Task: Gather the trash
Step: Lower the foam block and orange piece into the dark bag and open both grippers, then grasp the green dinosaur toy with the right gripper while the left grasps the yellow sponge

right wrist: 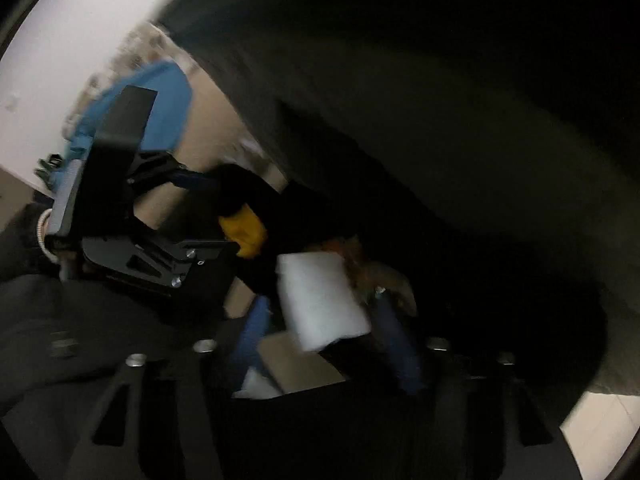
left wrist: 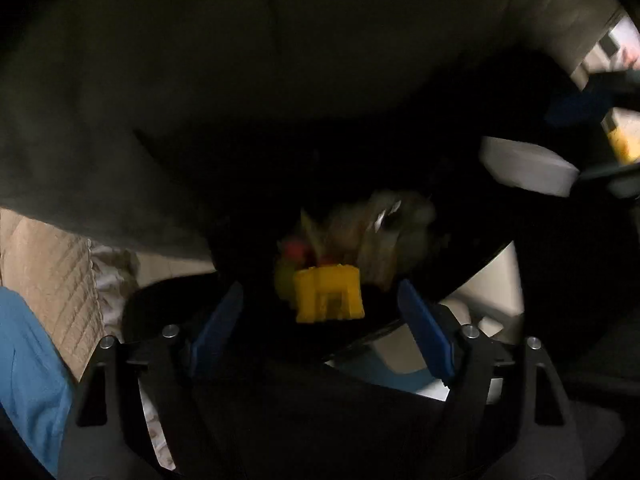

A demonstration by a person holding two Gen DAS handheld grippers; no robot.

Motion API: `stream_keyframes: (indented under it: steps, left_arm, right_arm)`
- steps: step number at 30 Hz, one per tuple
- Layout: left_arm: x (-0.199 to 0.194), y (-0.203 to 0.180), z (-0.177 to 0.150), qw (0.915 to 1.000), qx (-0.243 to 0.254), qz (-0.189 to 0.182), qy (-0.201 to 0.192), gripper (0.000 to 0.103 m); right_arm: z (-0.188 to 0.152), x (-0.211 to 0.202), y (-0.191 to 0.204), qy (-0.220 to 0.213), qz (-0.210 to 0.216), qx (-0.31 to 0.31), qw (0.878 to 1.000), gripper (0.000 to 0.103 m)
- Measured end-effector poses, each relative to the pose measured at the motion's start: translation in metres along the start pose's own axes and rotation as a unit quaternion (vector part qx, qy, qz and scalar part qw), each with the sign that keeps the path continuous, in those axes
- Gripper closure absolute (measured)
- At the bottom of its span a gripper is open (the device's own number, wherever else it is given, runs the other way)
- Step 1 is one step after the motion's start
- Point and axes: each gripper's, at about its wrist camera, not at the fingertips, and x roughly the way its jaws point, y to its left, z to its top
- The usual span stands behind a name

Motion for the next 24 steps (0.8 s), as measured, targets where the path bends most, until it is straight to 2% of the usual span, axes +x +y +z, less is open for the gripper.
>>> stream_keyframes:
  steps: [1,3,4,7,9,12,14,15,17,19,21,22,23,24]
  left_arm:
    - [0.019,0.003,0.000,0.9996,-0.001,-0.010,0.027,0.025]
    - [0.033,0.010,-0.001,0.9988,-0.007,-0.015,0.047,0.025]
    - [0.035,0.014,-0.001,0.9985,-0.013,-0.019,0.050,0.025]
    - [0.016,0.020,-0.004,0.9988,-0.017,-0.039,0.023,0.025]
    - [-0.001,0.023,-0.009,0.9985,-0.010,-0.053,-0.003,0.025]
    - [-0.024,0.023,-0.008,0.9975,0.006,-0.052,-0.048,0.019]
    - [-0.034,0.022,-0.003,0.9968,0.008,-0.047,-0.064,0.019]
    - [-0.038,0.024,-0.001,0.9962,0.007,-0.050,-0.071,0.019]
    - [-0.046,0.028,0.003,0.9946,0.001,-0.060,-0.084,0.019]
    - [-0.056,0.031,0.006,0.9929,-0.007,-0.069,-0.096,0.019]
    - [-0.066,0.030,0.005,0.9921,-0.011,-0.069,-0.104,0.019]
    - [-0.072,0.030,0.004,0.9917,-0.012,-0.063,-0.111,0.019]
    - [-0.079,0.029,0.003,0.9912,-0.014,-0.054,-0.120,0.019]
    - [-0.084,0.030,0.003,0.9906,-0.016,-0.048,-0.127,0.019]
  right_arm:
    - [0.000,0.007,-0.003,0.009,-0.006,0.005,1.000,0.042]
    - [-0.004,0.005,-0.004,0.010,0.000,0.014,1.000,0.043]
    - [-0.008,-0.008,0.002,-0.004,0.007,0.008,1.000,0.043]
    - [-0.013,-0.062,0.022,-0.052,0.009,-0.024,0.998,0.043]
    - [-0.010,-0.114,0.034,-0.110,0.031,-0.051,0.992,0.041]
    - [0.020,-0.187,0.032,-0.195,0.034,-0.061,0.978,0.038]
    - [0.041,-0.219,0.019,-0.238,-0.004,-0.069,0.969,0.032]
    - [0.062,-0.235,0.006,-0.259,-0.055,-0.081,0.961,0.028]
    - [0.103,-0.250,-0.023,-0.275,-0.140,-0.099,0.946,0.025]
    - [0.139,-0.254,-0.057,-0.273,-0.200,-0.100,0.936,0.025]
    - [0.183,-0.251,-0.106,-0.255,-0.221,-0.051,0.940,0.025]
    - [0.203,-0.249,-0.137,-0.240,-0.196,0.016,0.951,0.025]
    - [0.214,-0.248,-0.158,-0.237,-0.160,0.063,0.956,0.025]
    - [0.220,-0.245,-0.178,-0.244,-0.115,0.119,0.956,0.025]
